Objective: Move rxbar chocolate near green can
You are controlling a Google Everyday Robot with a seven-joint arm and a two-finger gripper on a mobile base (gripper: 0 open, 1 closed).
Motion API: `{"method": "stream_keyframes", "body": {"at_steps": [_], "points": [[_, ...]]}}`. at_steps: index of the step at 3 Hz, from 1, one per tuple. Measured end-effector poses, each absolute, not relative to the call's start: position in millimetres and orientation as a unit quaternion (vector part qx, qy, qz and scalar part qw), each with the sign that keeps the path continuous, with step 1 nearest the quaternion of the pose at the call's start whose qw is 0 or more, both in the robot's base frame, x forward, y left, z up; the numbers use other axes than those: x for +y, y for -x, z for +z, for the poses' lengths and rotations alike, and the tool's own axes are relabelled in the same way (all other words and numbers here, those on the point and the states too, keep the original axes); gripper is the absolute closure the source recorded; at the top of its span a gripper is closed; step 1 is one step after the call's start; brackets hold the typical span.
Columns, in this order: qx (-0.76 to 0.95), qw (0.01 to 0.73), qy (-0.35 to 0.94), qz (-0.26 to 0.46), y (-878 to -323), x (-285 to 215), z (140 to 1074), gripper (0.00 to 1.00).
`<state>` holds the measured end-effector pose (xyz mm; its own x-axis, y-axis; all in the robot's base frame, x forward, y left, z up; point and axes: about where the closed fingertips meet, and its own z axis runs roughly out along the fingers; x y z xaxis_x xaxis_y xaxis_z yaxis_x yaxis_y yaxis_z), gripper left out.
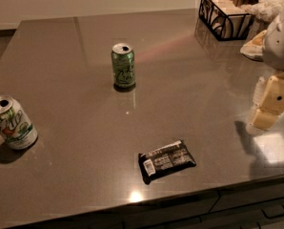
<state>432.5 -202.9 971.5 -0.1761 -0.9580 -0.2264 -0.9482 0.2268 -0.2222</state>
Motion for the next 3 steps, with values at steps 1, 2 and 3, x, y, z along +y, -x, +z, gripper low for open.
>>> {"method": "stream_keyframes", "body": {"at_steps": [1, 2, 3], "points": [[0.736, 0.162, 0.657, 0.011, -417, -172, 958, 0.0], [0.706, 0.154, 0.69, 0.029, -401, -141, 937, 0.0], [0.678, 0.146, 0.719, 0.039, -385, -111, 915, 0.0]]}}
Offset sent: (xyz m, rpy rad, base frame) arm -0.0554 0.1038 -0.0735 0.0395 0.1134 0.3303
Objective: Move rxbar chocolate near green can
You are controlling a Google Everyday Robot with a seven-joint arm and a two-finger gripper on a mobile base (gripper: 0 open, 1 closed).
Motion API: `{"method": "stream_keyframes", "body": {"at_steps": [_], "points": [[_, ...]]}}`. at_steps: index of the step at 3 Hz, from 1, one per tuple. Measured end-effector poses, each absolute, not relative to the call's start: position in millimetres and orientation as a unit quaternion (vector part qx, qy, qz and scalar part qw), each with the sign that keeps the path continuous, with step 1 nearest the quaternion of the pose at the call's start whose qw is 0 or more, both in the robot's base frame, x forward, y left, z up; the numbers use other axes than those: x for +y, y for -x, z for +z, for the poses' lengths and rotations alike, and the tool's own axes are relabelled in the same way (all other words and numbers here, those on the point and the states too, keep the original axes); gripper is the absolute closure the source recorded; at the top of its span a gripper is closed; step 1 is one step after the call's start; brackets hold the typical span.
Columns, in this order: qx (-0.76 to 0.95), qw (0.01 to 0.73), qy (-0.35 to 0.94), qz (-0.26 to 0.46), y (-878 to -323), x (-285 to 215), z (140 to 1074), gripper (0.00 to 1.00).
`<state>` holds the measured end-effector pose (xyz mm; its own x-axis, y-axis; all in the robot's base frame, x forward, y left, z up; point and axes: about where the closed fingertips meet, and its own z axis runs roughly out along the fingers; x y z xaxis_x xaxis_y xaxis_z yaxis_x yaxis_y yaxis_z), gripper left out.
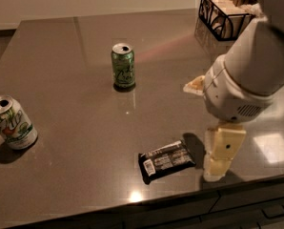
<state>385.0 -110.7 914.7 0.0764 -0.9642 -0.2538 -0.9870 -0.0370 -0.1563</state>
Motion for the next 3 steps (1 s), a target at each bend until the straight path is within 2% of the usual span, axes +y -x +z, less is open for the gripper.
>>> {"method": "stream_keyframes", "body": {"at_steps": [3], "points": [[0.635, 0.123, 0.761, 0.061, -370, -45, 858, 0.0]]}}
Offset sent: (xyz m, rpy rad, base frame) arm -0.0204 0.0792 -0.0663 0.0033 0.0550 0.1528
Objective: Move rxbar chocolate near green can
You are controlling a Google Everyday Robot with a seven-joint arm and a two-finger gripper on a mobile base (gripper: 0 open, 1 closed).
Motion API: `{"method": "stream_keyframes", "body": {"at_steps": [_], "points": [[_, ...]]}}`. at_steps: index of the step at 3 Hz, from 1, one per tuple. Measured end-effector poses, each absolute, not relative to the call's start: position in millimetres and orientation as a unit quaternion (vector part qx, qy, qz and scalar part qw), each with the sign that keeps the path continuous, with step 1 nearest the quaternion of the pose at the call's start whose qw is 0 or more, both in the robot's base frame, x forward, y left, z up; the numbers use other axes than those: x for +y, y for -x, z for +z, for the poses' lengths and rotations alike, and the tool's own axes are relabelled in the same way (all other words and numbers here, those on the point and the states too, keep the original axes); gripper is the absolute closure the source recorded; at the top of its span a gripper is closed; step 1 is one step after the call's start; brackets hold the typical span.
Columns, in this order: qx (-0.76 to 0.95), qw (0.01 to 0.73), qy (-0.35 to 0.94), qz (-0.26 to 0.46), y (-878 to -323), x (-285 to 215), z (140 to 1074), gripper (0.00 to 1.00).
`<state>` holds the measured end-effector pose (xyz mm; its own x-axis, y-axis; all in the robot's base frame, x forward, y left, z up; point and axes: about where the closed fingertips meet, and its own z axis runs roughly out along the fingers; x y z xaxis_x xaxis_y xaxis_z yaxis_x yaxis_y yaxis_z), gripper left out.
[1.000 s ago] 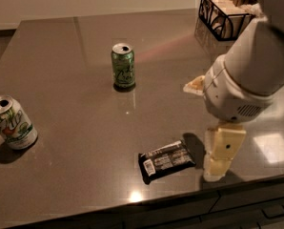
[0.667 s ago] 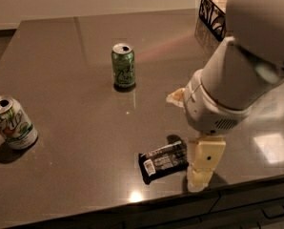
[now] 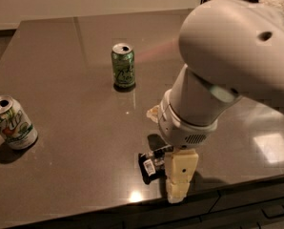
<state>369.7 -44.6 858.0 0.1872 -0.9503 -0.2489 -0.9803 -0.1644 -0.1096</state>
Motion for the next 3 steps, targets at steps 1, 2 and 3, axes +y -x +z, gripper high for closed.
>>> {"method": "stream_keyframes", "body": {"at_steps": [1, 2, 3], "points": [[0.633, 0.107, 0.764, 0.062, -371.1, -42.4, 841.9, 0.0], [0.631, 0.094, 0.767, 0.064, -375.8, -42.6, 834.2, 0.25], [0.63, 0.087, 0.769, 0.063, -380.1, -43.6, 834.0, 0.47]]}}
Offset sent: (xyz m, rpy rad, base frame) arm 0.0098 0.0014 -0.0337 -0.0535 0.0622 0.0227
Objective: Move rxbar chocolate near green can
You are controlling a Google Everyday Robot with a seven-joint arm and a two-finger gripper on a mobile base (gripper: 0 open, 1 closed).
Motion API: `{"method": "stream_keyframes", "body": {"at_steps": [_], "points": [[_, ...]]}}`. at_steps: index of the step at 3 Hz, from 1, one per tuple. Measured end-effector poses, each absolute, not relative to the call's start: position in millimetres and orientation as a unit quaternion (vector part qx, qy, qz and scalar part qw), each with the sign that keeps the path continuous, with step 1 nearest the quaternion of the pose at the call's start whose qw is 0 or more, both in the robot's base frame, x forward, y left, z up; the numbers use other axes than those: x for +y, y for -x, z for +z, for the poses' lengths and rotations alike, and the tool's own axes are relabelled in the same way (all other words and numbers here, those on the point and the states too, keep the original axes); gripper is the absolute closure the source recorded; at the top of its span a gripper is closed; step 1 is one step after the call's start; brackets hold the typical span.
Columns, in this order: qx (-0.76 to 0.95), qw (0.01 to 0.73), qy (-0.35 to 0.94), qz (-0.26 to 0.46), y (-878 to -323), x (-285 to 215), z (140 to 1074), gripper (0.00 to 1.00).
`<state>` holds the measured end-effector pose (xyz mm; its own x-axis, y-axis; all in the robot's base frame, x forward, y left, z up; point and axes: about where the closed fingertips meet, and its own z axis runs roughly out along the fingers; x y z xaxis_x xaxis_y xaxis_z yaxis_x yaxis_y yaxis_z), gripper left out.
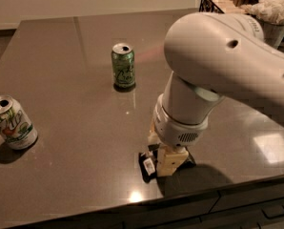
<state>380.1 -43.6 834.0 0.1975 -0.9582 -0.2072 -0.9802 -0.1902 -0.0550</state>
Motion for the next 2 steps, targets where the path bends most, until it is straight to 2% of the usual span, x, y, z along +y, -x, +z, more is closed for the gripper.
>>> {"method": "stream_keyframes", "body": {"at_steps": [2], "points": [[0.628, 0.074, 0.773, 0.056, -389.8, -39.4, 832.0, 0.93]]}}
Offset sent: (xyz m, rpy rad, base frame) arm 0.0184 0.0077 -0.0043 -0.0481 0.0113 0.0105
